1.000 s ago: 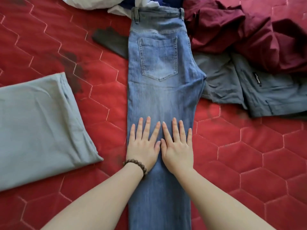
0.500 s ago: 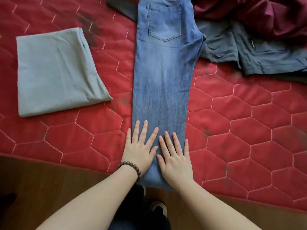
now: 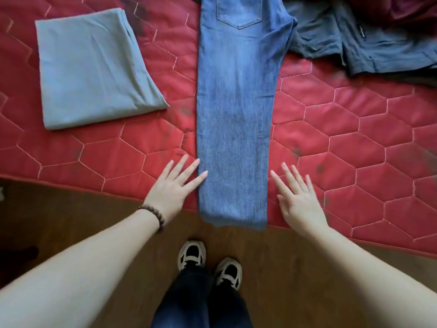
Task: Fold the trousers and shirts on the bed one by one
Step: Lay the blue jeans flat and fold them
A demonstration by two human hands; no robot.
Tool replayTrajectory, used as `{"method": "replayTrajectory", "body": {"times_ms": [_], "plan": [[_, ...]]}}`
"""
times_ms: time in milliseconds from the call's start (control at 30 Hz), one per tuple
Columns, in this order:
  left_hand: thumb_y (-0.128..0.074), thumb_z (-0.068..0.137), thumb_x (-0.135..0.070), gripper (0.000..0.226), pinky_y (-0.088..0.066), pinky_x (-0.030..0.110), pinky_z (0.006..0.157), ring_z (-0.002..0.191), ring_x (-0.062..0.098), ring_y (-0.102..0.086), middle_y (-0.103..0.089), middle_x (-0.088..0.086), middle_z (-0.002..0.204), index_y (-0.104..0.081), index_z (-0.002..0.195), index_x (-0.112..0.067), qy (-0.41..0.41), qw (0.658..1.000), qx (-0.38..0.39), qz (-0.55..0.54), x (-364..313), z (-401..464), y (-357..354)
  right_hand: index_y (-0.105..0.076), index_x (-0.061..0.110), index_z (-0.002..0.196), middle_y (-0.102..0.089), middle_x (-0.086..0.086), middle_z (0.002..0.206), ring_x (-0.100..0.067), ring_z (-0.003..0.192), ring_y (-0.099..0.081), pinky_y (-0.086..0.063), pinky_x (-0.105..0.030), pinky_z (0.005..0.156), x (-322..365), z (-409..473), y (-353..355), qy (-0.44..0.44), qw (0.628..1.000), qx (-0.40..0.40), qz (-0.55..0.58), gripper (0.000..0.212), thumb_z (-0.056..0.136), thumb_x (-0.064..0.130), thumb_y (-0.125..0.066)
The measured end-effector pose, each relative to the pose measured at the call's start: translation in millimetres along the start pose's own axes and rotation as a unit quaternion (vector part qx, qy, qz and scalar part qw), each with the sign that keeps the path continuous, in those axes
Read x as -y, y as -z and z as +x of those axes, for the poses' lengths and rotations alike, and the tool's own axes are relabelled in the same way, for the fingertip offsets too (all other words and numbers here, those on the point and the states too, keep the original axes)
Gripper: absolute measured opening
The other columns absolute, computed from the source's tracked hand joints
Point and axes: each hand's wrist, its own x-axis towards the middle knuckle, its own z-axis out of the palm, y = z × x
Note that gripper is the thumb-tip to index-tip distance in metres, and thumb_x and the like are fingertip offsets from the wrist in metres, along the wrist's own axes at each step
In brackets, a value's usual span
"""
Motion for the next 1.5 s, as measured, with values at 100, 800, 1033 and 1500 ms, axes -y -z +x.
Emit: {"method": "replayTrajectory", "body": {"times_ms": [100,800,1033,1500], "plan": [[-0.035,0.083,-0.012,0.056,-0.034,0.059,0.106,0.133,0.042,-0.039,-0.044,0.014,0.145,-0.054,0.135,-0.019,-0.065,0.998,-0.017,-0.023,-8,10,-3,-0.035,0.030,0.147,-0.024,-0.006,0.157,-0.030,0.145,-0.021,-0.020,-0.059,0.114,6,4,-4,0.132,0.989,0.031,-0.049,0.073,0.082,0.021,-0.068],[-0.063,0.074,-0.063,0.052,-0.047,0.033,0.070,0.073,0.023,-0.061,-0.065,0.004,0.081,-0.070,0.090,-0.013,0.381,0.616,0.092,-0.683,35,142,54,-0.064,0.018,0.098,-0.071,0.005,0.095,-0.016,0.086,-0.068,-0.056,-0.034,0.076,34,163,70,-0.354,0.742,0.152,0.548,0.043,0.087,0.059,-0.056],[-0.065,0.088,-0.029,0.020,-0.051,0.034,0.069,0.086,0.026,-0.068,-0.073,0.008,0.091,-0.069,0.087,-0.009,0.344,0.675,0.092,-0.646,38,145,21,-0.066,0.009,0.095,-0.069,-0.003,0.088,-0.015,0.073,-0.064,-0.045,-0.027,0.059,25,161,52,-0.321,0.775,0.134,0.528,0.027,0.090,0.035,-0.064],[-0.067,0.088,-0.016,0.019,-0.049,0.023,0.068,0.061,-0.001,-0.059,-0.067,-0.013,0.065,-0.072,0.072,-0.025,0.322,0.675,-0.100,-0.656,46,227,41,-0.059,0.014,0.090,-0.056,0.004,0.077,-0.019,0.078,-0.054,-0.031,-0.026,0.065,27,229,46,-0.324,0.871,-0.088,0.360,0.013,0.088,0.025,-0.066]]}}
